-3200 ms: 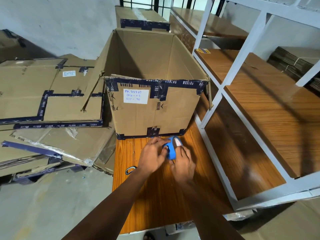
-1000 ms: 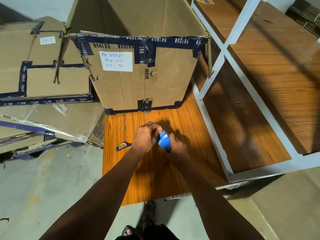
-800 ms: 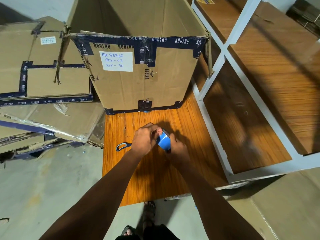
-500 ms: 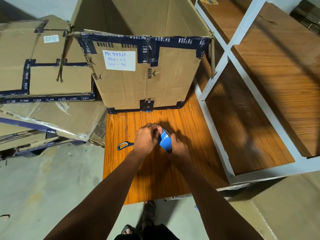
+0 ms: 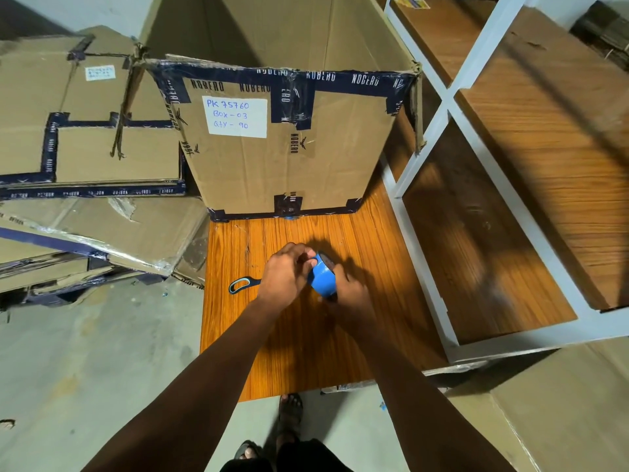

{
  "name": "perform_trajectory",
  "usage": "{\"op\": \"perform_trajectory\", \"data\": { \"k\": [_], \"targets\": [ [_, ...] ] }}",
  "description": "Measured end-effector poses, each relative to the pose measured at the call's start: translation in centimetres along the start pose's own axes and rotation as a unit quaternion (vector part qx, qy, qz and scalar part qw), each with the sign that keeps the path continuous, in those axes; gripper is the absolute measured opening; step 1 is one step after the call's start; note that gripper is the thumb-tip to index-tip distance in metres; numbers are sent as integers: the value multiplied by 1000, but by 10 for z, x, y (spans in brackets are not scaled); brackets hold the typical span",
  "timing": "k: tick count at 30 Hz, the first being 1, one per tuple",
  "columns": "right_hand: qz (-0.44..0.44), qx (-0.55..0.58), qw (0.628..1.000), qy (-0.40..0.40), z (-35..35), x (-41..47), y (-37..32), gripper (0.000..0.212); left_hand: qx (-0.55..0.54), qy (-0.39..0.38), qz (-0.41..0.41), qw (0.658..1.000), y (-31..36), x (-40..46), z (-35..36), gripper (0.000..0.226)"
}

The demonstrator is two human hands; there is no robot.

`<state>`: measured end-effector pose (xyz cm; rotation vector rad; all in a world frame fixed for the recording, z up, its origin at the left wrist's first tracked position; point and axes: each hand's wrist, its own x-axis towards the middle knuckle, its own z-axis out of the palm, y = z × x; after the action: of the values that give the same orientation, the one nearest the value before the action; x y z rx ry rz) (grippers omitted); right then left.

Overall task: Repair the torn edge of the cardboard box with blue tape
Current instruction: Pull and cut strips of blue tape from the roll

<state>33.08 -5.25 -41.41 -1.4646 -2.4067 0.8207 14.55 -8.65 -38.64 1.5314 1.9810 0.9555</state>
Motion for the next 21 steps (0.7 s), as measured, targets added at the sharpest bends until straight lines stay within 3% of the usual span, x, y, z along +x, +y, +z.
{"op": "perform_trajectory", "data": {
  "k": [4,8,10,14,21],
  "targets": [
    [45,29,998,-34,-18,0,-14,99,14,0,8,1000,1,-3,1,27],
    [20,91,994,-51,-32,5,-27,43,61,27,52,996,2,-15,5,27],
    [12,112,992,-56,-31,8,-33,26,62,48,67,995,6,-21,4,27],
    [49,144,987,-51,-32,8,-48,23,71,69,90,991,11,-27,0,25],
    [32,219,975,3,-48,10,-71,30,48,104,172,978,25,-21,-32,27]
  ]
}}
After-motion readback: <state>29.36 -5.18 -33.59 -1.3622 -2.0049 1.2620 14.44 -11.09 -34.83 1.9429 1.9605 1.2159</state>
